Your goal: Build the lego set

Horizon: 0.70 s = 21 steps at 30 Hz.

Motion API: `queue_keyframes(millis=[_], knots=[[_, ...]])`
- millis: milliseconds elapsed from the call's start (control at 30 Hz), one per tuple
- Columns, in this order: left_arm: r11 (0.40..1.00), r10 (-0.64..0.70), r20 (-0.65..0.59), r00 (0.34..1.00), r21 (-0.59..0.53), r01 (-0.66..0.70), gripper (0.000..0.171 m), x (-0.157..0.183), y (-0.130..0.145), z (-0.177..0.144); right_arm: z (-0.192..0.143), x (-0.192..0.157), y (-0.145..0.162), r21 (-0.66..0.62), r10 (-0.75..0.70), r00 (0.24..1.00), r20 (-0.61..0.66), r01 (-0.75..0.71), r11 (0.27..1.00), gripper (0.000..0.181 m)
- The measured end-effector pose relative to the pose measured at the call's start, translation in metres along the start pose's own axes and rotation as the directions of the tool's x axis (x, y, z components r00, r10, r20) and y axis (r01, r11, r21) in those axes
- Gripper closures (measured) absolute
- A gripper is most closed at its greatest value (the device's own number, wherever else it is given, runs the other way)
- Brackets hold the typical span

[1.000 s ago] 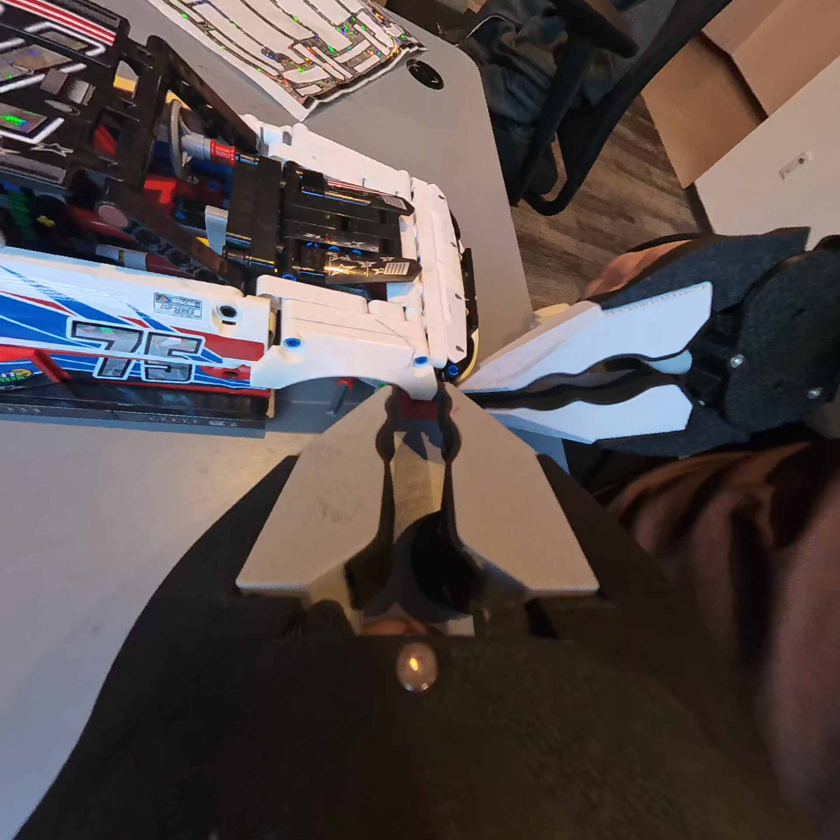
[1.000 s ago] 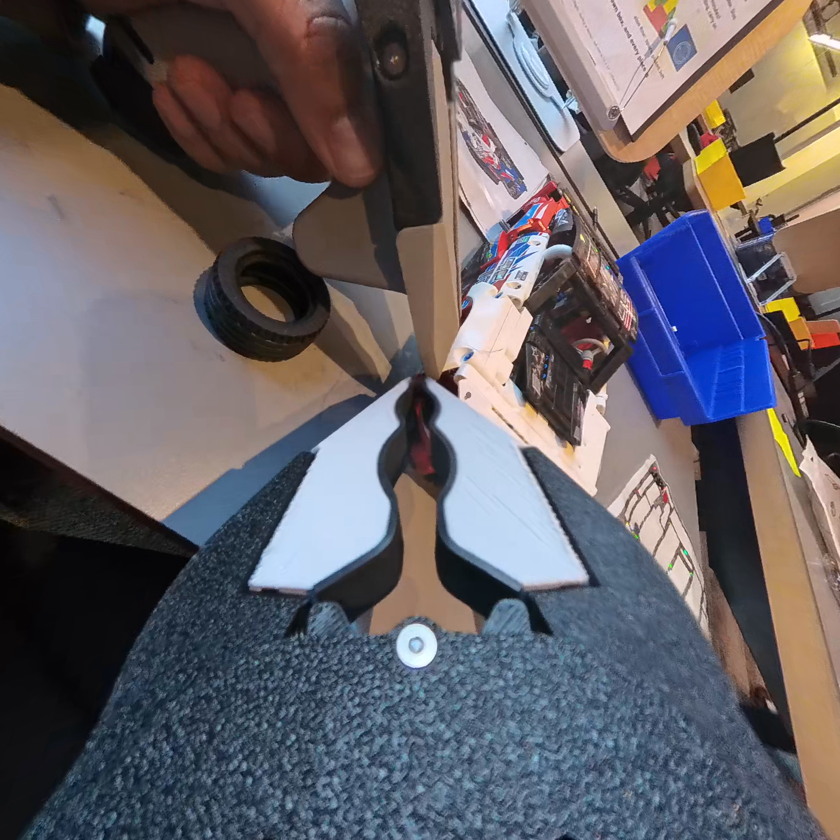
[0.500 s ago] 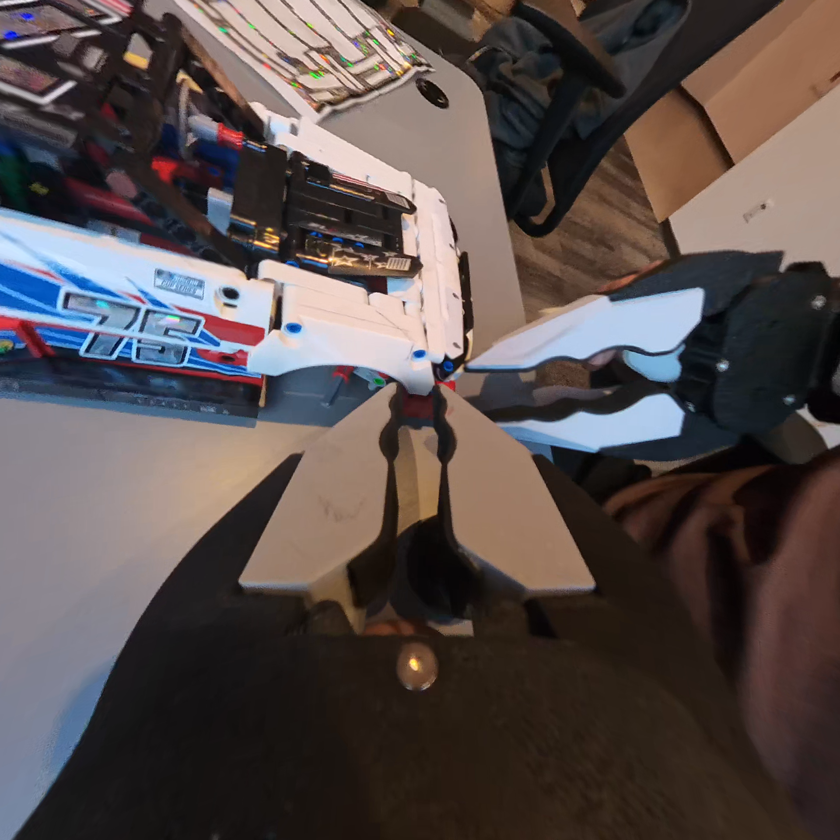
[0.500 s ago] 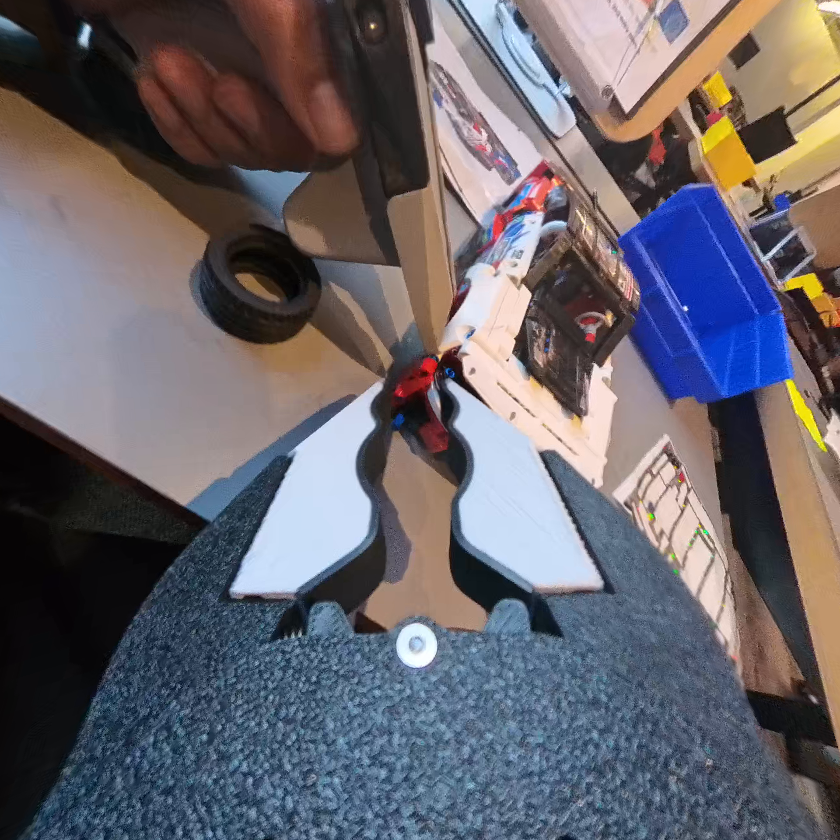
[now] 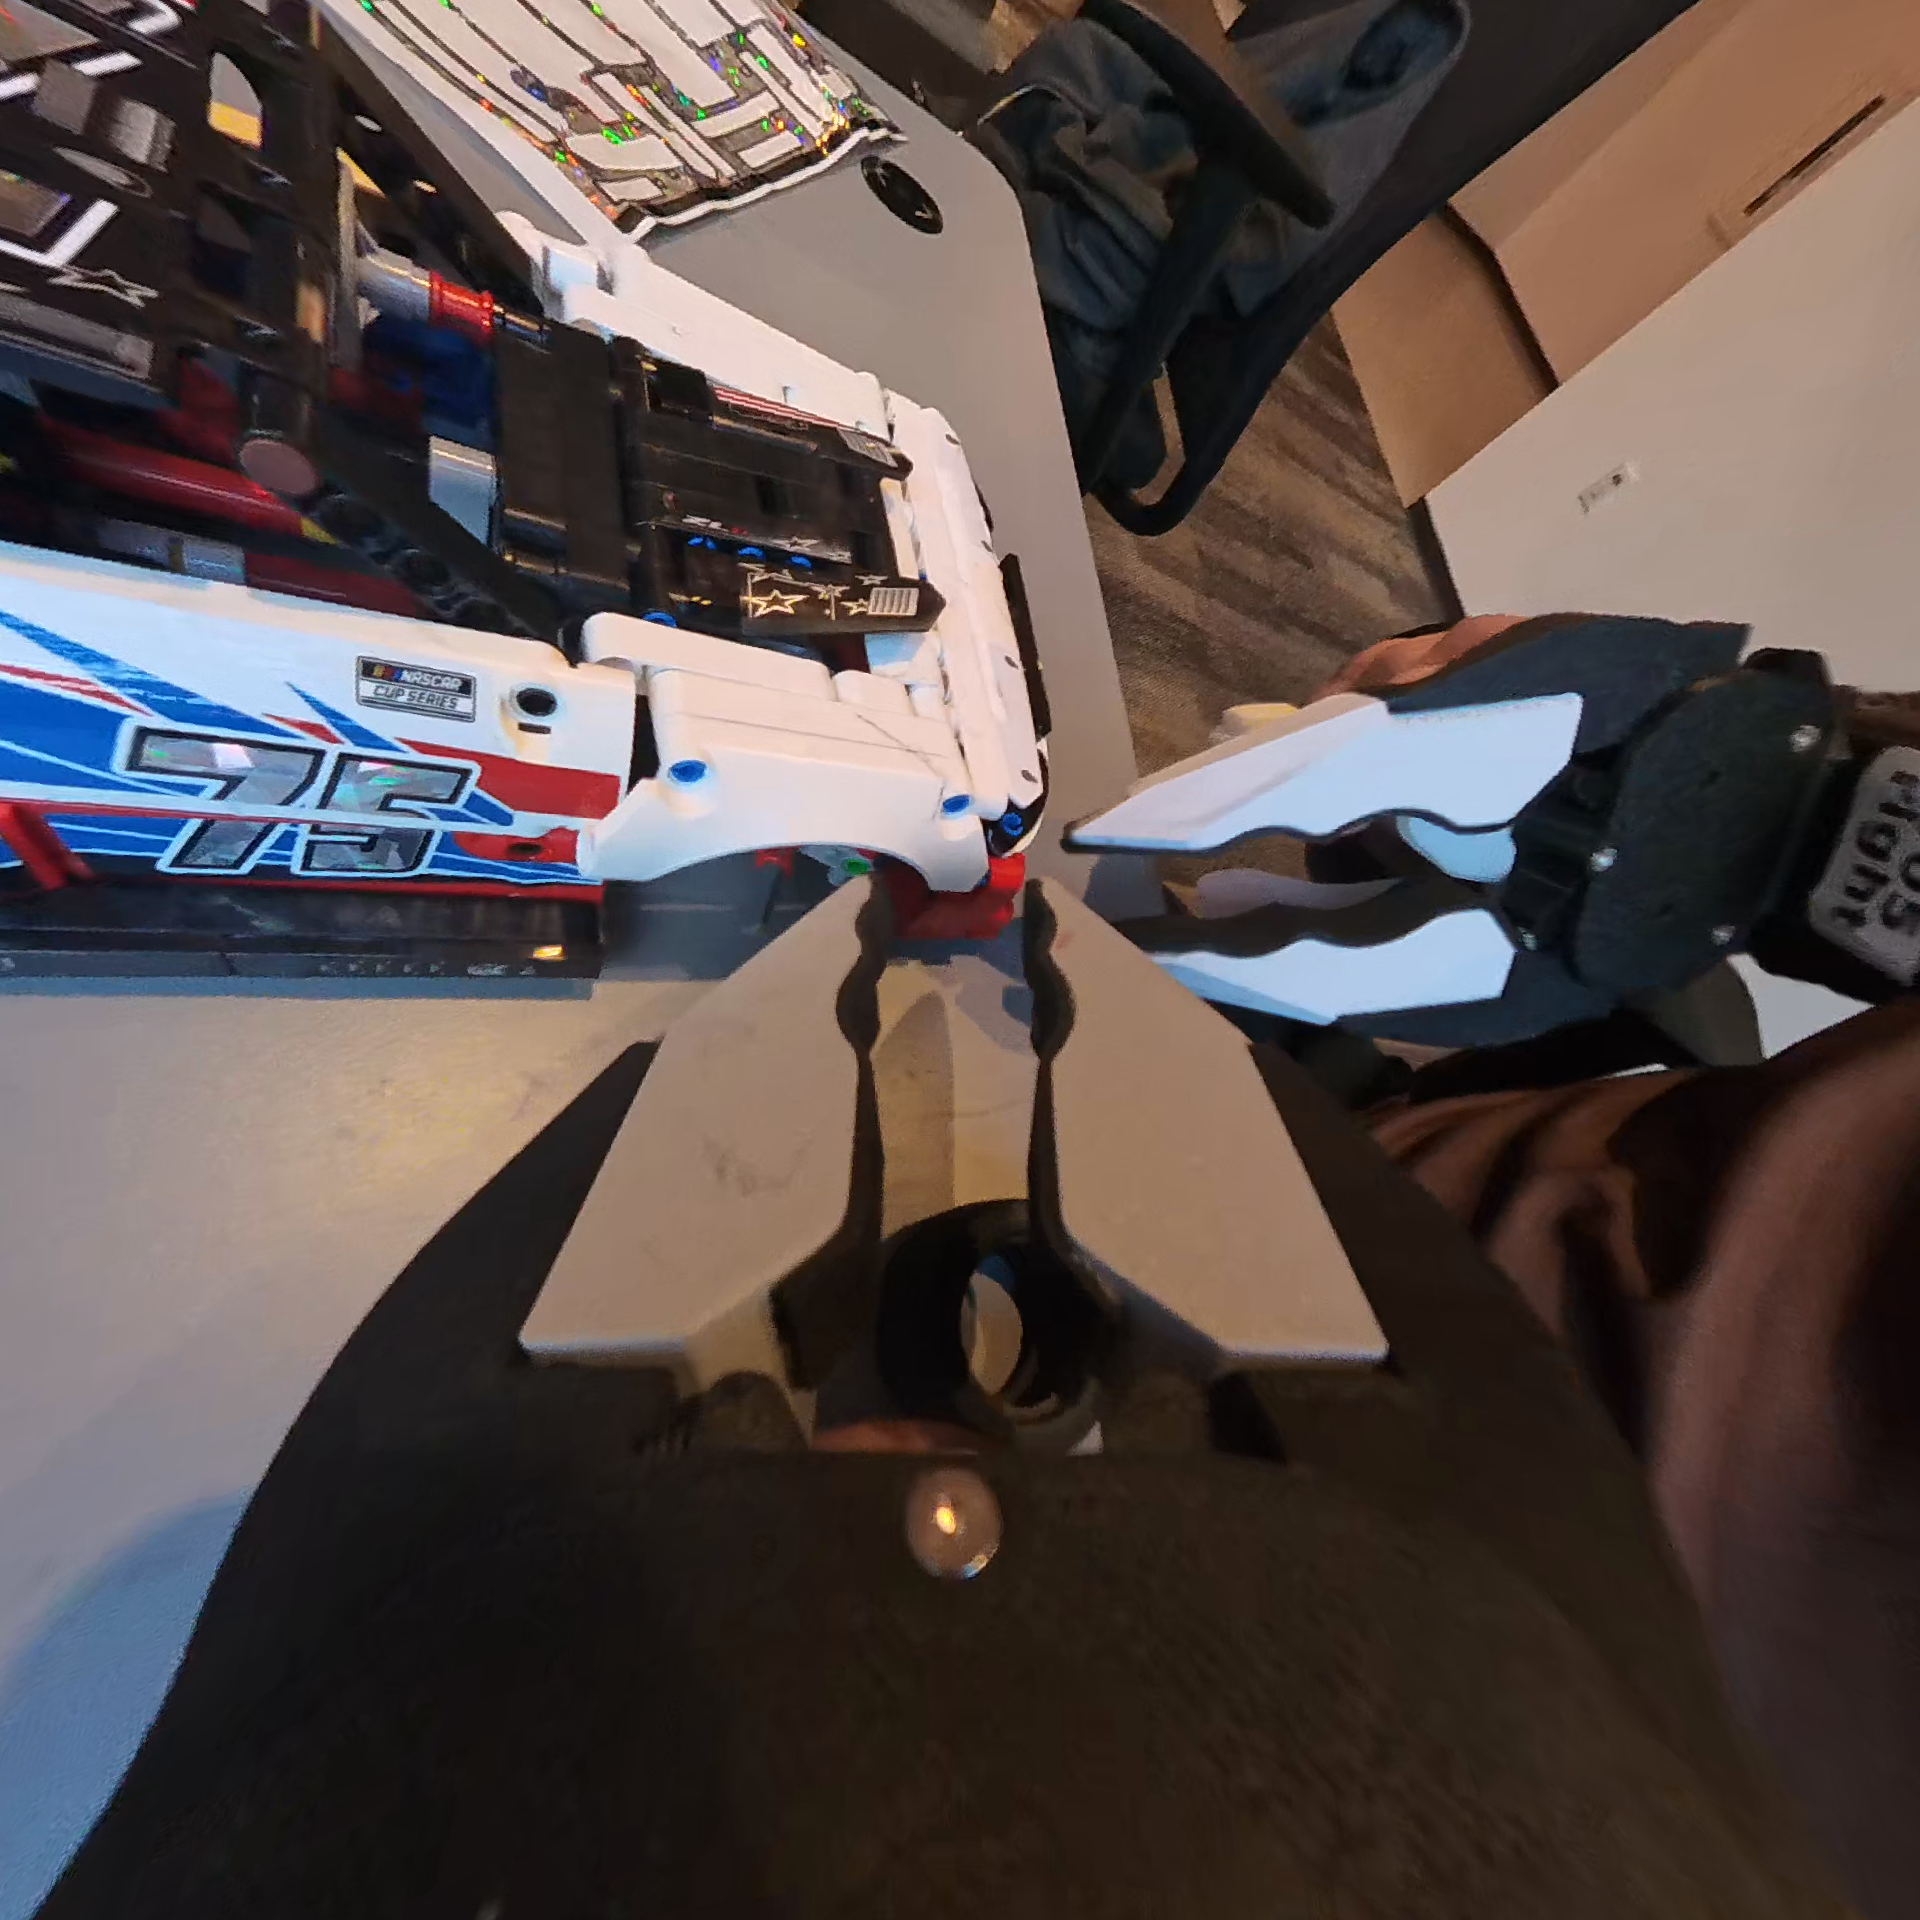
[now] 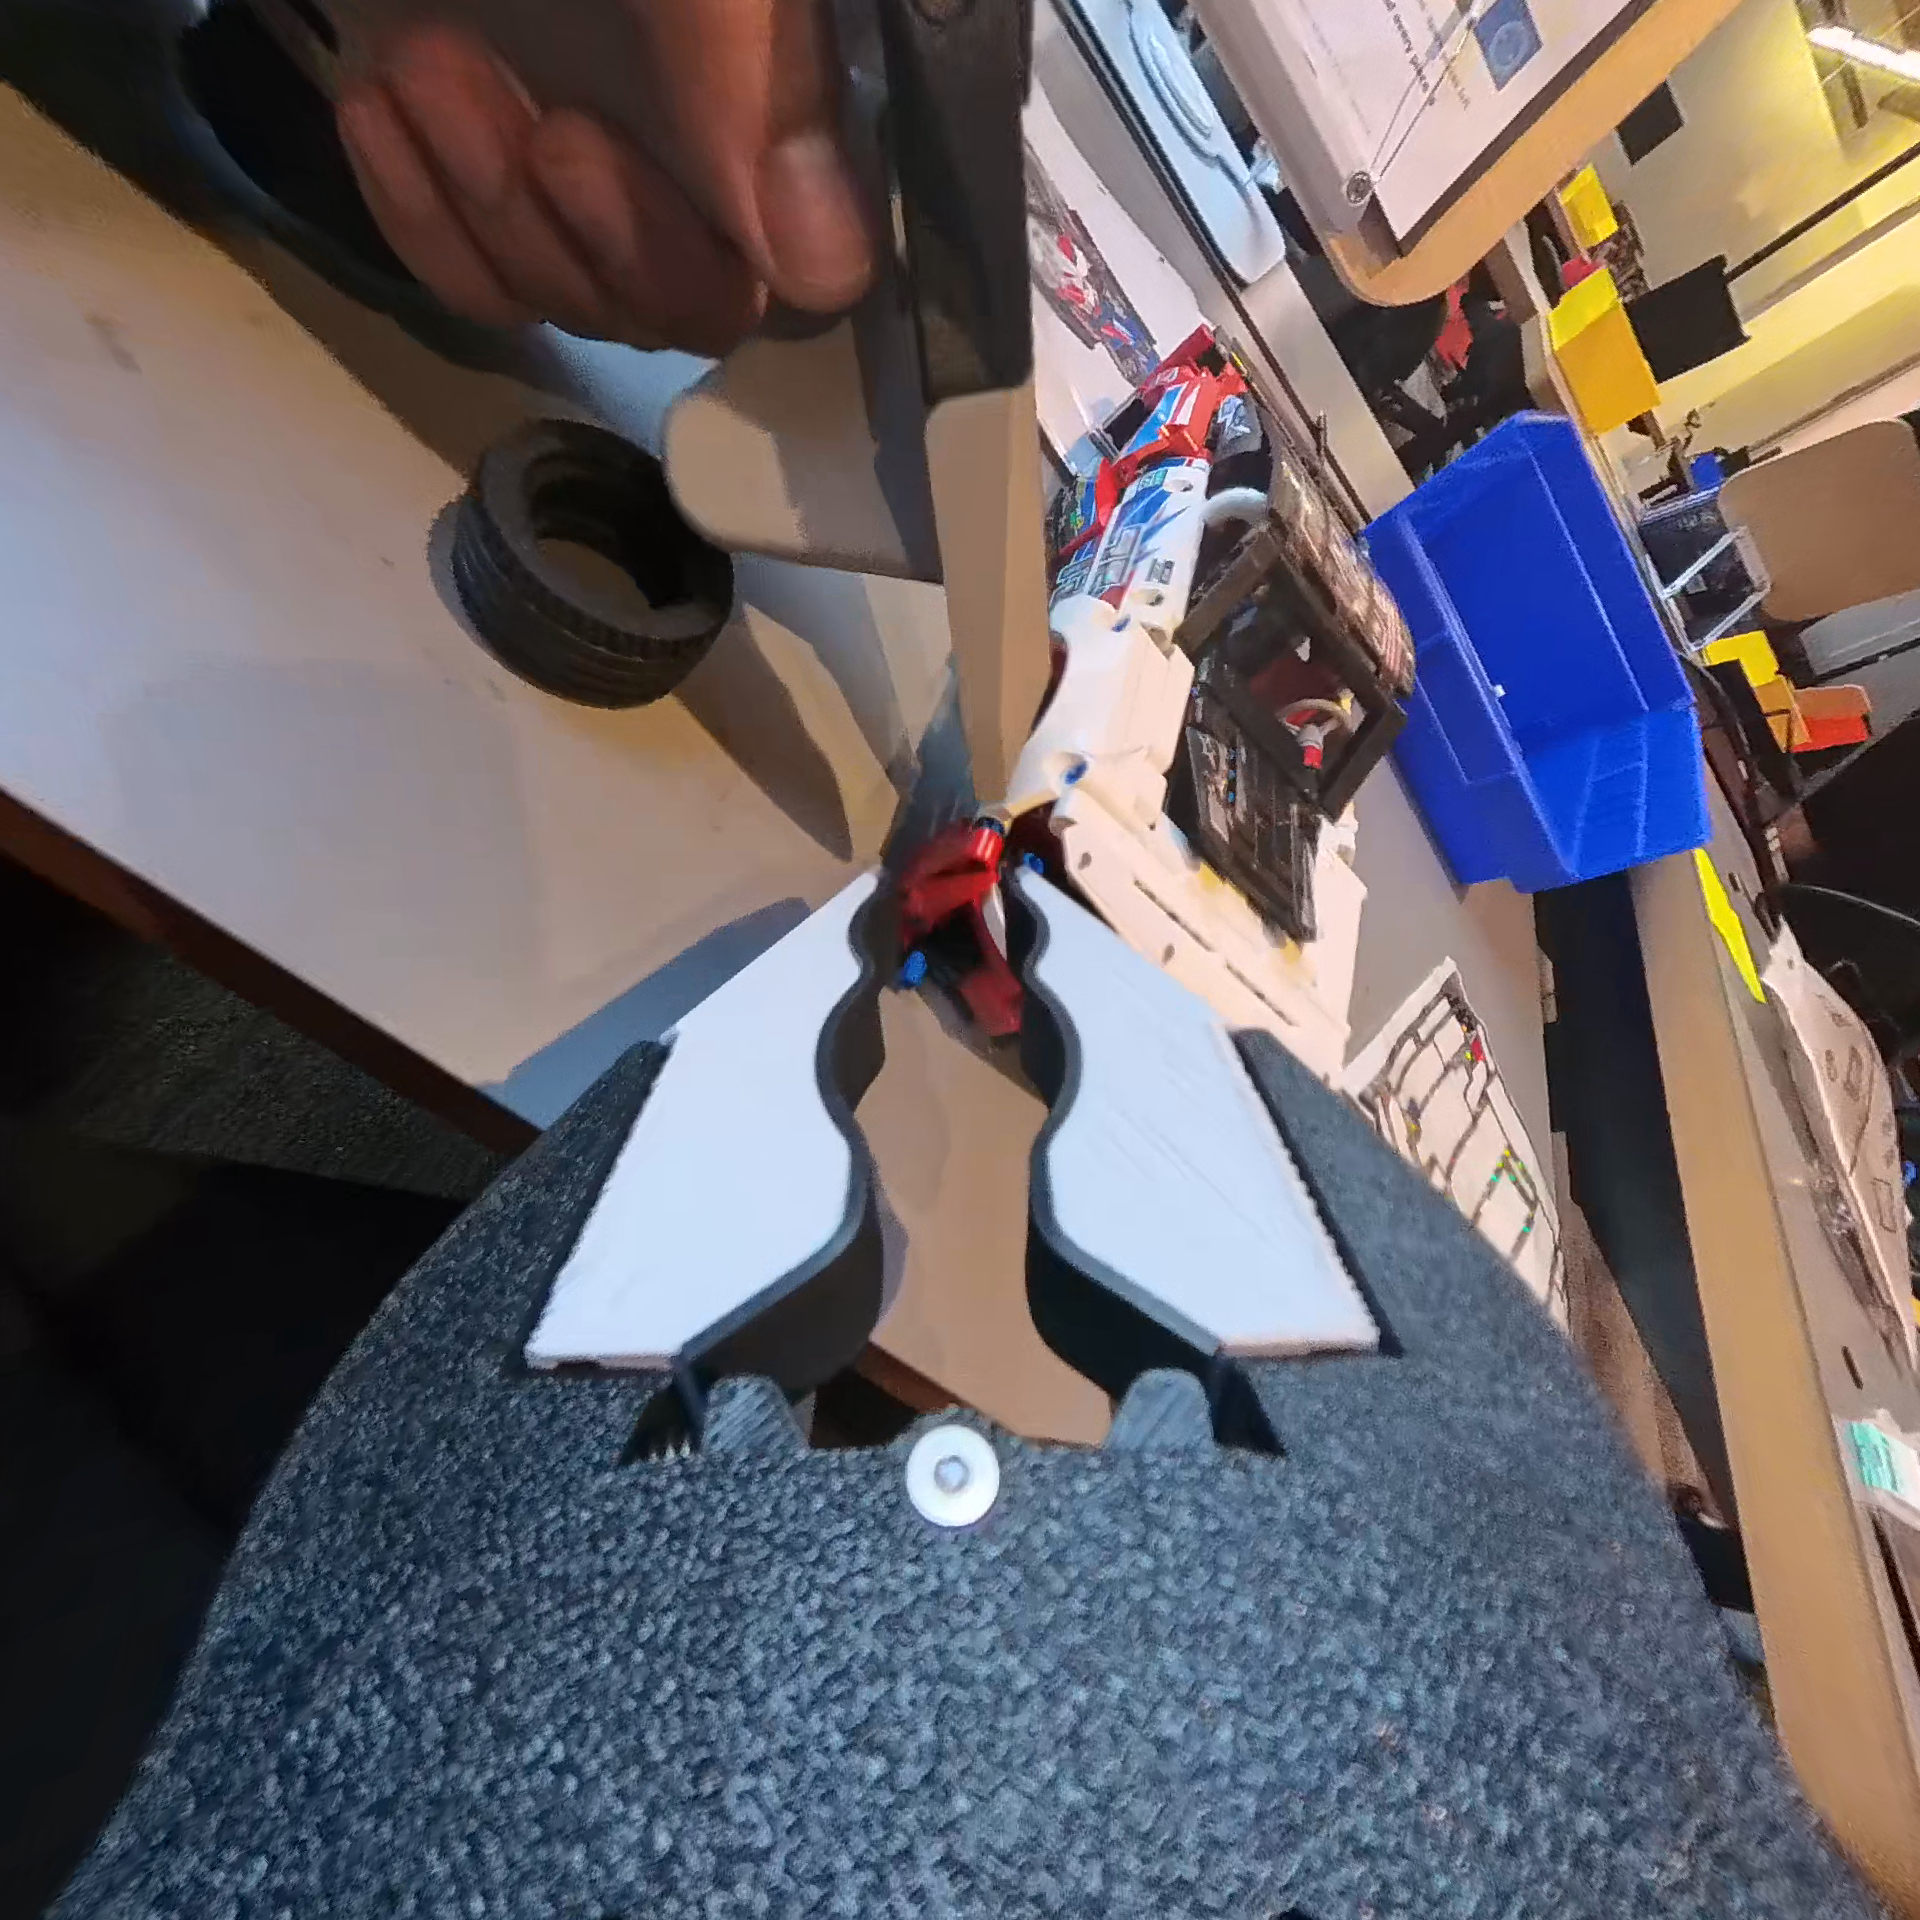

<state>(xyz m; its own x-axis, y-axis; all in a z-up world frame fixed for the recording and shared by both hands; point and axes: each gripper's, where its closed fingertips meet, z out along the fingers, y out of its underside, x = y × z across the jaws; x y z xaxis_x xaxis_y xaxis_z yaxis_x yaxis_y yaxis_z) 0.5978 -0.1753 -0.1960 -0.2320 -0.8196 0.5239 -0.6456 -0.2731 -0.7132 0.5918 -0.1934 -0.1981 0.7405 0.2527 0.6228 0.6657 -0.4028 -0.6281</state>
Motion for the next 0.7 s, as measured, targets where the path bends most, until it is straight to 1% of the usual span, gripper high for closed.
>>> queue_keyframes(millis=[100,233,400,467,600,633,667,700], knots=[[1.000,0.026,0.022,0.999,-0.014,-0.025,0.148,0.001,0.001,0.006,0.004,0.000,-0.001,-0.005,-0.012,1.000,-0.006,0.012,1.000,0.164],[0.998,0.062,0.059,0.996,-0.016,-0.061,0.157,-0.003,-0.001,0.008,0.011,0.001,0.000,-0.025,-0.033,0.999,-0.021,0.033,0.999,0.164],[1.000,0.022,0.013,1.000,-0.007,-0.022,0.160,-0.002,-0.001,0.010,0.011,0.006,0.001,-0.026,-0.036,0.999,-0.037,0.035,0.999,0.170],[1.000,-0.011,-0.007,1.000,-0.006,0.011,0.153,-0.002,-0.002,0.011,0.011,0.007,0.001,-0.029,-0.044,0.998,-0.045,0.043,0.999,0.171],[0.999,-0.047,-0.007,0.999,-0.009,0.047,0.149,-0.005,-0.003,0.012,0.012,0.009,0.003,-0.027,-0.042,0.998,-0.054,0.040,0.999,0.172],[0.999,-0.041,-0.005,0.999,-0.012,0.041,0.150,-0.005,-0.004,0.013,0.012,0.010,0.003,-0.021,-0.036,0.998,-0.055,0.035,0.999,0.173],[1.000,-0.028,-0.011,1.000,-0.012,0.028,0.157,-0.003,-0.004,0.013,0.013,0.010,0.004,-0.017,-0.029,0.998,-0.060,0.028,0.999,0.174],[1.000,-0.015,0.001,1.000,-0.017,0.015,0.157,-0.003,-0.004,0.013,0.013,0.011,0.004,-0.017,-0.025,0.998,-0.065,0.024,1.000,0.175]])
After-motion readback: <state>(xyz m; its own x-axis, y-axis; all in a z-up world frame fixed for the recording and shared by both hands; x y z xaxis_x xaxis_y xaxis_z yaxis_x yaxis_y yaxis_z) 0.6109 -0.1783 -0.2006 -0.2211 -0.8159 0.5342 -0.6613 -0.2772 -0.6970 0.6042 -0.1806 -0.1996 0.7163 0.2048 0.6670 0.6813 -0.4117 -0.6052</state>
